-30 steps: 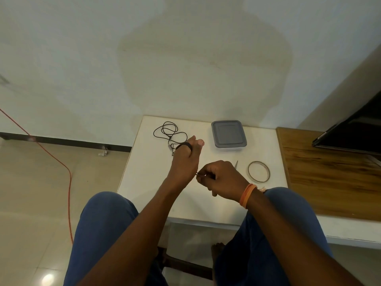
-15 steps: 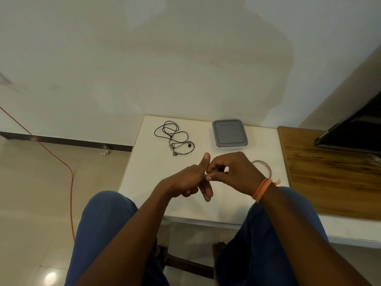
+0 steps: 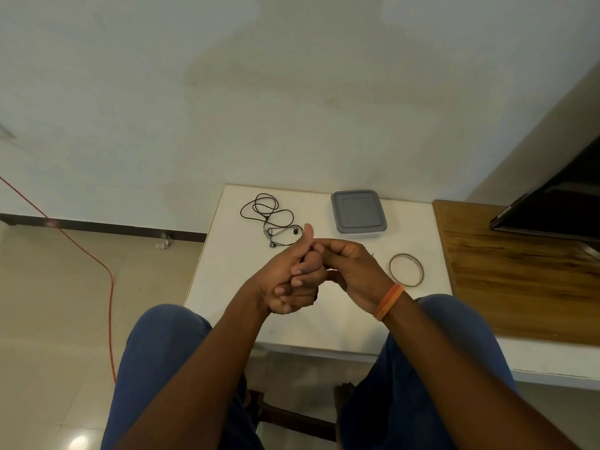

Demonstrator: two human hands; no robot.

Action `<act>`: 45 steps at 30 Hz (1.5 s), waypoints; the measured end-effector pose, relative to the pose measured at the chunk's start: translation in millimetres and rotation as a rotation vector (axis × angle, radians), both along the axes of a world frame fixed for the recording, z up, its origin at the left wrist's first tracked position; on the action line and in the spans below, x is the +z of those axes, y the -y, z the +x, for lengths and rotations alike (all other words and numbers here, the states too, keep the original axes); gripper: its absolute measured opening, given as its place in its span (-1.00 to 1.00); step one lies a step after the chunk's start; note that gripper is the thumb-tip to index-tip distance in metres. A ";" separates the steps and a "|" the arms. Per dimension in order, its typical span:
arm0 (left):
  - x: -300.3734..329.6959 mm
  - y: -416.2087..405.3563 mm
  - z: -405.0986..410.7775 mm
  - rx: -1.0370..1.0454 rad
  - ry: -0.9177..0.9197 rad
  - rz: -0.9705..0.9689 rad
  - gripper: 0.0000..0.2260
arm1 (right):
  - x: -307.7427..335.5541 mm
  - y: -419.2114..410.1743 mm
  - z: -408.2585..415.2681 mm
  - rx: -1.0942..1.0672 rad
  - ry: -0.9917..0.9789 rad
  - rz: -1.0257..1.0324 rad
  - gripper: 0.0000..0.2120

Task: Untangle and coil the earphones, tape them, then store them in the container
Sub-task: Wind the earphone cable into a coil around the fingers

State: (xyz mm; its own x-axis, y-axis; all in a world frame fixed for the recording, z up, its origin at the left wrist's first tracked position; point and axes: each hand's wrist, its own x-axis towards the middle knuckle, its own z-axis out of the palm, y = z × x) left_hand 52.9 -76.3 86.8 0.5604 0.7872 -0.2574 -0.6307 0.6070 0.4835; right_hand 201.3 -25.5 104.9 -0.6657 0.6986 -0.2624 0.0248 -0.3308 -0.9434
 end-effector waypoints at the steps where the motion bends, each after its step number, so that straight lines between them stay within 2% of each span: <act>1: -0.4 -0.3 0.2 0.016 0.060 -0.001 -0.35 | 0.3 2.4 -1.8 -0.003 -0.019 -0.026 -0.73; 4: -0.7 -0.7 0.6 0.062 0.159 -0.001 -0.37 | -0.8 10.9 -7.2 -0.049 -0.038 -0.058 -0.73; 9: -2.0 -0.3 1.4 0.110 0.133 -0.002 -0.36 | 1.9 15.3 -10.2 -0.092 0.032 -0.041 -0.75; 16: 2.7 2.0 -0.4 0.117 -0.211 -0.044 -0.32 | 0.1 1.0 6.5 0.090 0.167 0.102 -0.75; 23: 10.1 2.0 5.3 0.166 -0.511 -0.104 -0.32 | -11.6 5.1 -4.1 0.042 0.414 0.371 -0.78; 30: 13.1 -3.4 12.6 0.280 -0.606 -0.249 -0.45 | -11.0 4.9 -7.3 -0.020 0.509 0.440 -0.79; 35: 15.5 -3.1 23.8 0.519 -0.694 -0.303 -0.58 | -7.9 2.7 -8.0 -0.055 0.526 0.446 -0.80; 37: 11.5 -1.1 20.3 0.634 -0.883 -0.226 -0.60 | -7.1 2.4 -7.0 -0.079 0.538 0.484 -0.80; 39: 8.0 2.0 19.8 0.659 -1.098 -0.114 -0.55 | -6.8 3.0 -6.2 -0.093 0.538 0.483 -0.81; 45: -4.2 -1.8 29.7 0.524 -1.611 0.222 -0.63 | -9.0 3.2 -8.6 -0.155 0.529 0.380 -0.75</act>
